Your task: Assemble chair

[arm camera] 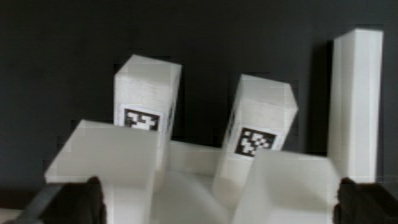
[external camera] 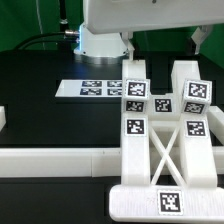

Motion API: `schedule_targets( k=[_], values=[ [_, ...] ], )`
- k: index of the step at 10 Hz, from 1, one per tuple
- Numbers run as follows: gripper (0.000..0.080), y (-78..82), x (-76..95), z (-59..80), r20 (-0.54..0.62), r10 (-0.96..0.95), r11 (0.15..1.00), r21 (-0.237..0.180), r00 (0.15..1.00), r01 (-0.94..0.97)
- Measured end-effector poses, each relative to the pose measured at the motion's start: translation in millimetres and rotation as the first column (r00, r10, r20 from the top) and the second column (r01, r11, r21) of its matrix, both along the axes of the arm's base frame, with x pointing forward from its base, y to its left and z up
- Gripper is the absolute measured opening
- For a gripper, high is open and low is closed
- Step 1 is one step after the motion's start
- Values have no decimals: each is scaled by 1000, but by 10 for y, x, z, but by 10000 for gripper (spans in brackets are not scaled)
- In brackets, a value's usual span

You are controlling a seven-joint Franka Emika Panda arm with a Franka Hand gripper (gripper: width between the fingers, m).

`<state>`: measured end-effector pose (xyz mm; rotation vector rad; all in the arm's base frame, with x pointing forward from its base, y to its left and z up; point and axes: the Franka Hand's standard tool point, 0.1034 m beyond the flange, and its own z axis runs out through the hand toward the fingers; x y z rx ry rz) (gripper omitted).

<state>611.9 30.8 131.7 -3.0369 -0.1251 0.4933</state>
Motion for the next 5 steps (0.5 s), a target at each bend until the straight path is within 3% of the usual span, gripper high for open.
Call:
schedule_targets(
  k=[5],
  values=[
    [648,-36,21,-44,30,-7,1000,-3,1000,7]
  ],
)
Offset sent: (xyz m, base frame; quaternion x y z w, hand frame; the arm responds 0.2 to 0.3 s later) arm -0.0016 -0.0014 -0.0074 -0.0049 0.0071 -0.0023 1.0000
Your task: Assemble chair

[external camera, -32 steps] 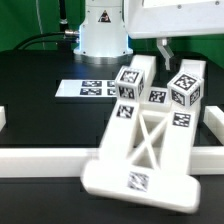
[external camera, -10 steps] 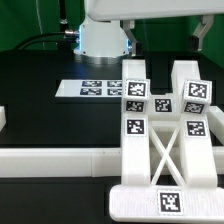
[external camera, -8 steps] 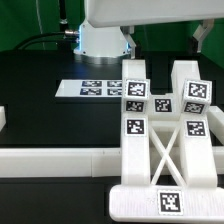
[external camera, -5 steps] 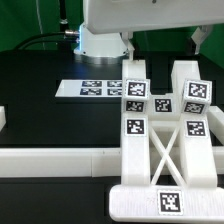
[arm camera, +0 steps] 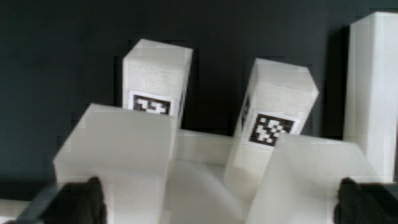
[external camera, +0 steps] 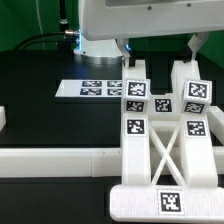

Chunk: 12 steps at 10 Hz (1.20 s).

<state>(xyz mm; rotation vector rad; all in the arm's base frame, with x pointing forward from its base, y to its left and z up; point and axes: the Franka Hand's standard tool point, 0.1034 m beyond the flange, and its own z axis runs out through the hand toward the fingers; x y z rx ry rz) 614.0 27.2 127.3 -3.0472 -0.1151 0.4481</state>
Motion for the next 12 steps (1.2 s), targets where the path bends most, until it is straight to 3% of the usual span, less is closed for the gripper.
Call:
schedule_targets(
  k=[3,6,9,12],
  values=[
    [648,33,-108,-24,31,-1,1000,5,1000,1],
    [648,90,-304,-134,51,0,1000,11,999,0],
    [648,128,-358,-252,68,4,1000,8,998,-4],
    [648,140,-351,-240,70,-1,1000,8,998,1]
  ],
)
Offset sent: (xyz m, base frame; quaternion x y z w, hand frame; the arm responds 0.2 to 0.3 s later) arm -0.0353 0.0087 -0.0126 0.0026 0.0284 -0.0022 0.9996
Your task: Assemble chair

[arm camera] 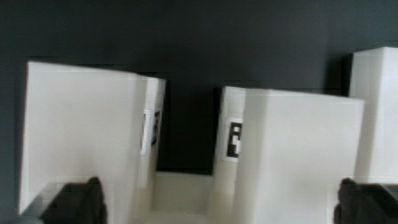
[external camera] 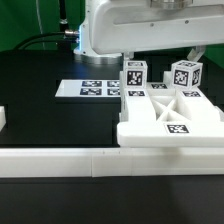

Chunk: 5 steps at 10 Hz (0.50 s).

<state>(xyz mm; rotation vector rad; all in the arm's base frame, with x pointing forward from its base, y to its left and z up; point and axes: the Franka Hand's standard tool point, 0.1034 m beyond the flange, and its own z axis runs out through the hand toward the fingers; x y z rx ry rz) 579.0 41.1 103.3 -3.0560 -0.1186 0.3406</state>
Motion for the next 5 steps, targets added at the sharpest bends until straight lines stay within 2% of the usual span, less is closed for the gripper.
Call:
schedule_targets(
  k=[5],
  values=[
    [648,7,45,486,-14,-6,999,31,1000,6]
  ],
)
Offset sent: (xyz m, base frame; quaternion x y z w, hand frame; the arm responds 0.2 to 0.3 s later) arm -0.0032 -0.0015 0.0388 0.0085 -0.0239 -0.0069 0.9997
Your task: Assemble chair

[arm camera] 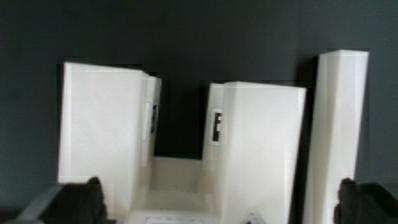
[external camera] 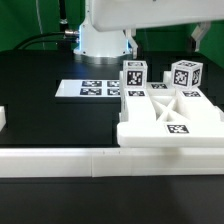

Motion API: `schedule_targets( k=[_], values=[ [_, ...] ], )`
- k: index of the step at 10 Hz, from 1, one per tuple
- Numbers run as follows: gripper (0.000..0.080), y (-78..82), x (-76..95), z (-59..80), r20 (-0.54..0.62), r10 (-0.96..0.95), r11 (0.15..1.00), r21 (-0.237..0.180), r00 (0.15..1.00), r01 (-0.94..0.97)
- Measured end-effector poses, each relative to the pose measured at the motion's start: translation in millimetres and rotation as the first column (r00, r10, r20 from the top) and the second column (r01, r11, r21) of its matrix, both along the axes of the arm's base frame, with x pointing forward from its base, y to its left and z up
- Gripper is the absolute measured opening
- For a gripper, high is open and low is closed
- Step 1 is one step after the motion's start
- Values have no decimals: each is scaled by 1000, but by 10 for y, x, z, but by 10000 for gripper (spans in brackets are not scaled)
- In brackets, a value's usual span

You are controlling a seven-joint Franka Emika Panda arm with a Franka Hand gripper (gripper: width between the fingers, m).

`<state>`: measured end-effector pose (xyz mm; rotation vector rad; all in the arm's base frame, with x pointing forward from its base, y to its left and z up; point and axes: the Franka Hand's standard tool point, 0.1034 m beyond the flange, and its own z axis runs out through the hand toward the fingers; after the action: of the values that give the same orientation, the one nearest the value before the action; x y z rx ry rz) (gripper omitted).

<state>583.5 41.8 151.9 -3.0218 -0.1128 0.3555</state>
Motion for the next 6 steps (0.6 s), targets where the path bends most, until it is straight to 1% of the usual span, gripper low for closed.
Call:
schedule_targets(
  k=[1,2,3,4,5,6],
  values=[
    [648,6,49,52,13,1,1000,1,1000,-1],
    [648,0,34,14,10,0,1000,-1,1000,0],
    [648,-2,29,6,8,0,1000,-1,1000,0],
    [648,13,61,7,13,11,1000,-6,1000,-11],
    [648,94,241,5,38,82,997,-15,996,-81],
    [648,192,484,-37,73,174,985,-9,982,-174]
  ],
)
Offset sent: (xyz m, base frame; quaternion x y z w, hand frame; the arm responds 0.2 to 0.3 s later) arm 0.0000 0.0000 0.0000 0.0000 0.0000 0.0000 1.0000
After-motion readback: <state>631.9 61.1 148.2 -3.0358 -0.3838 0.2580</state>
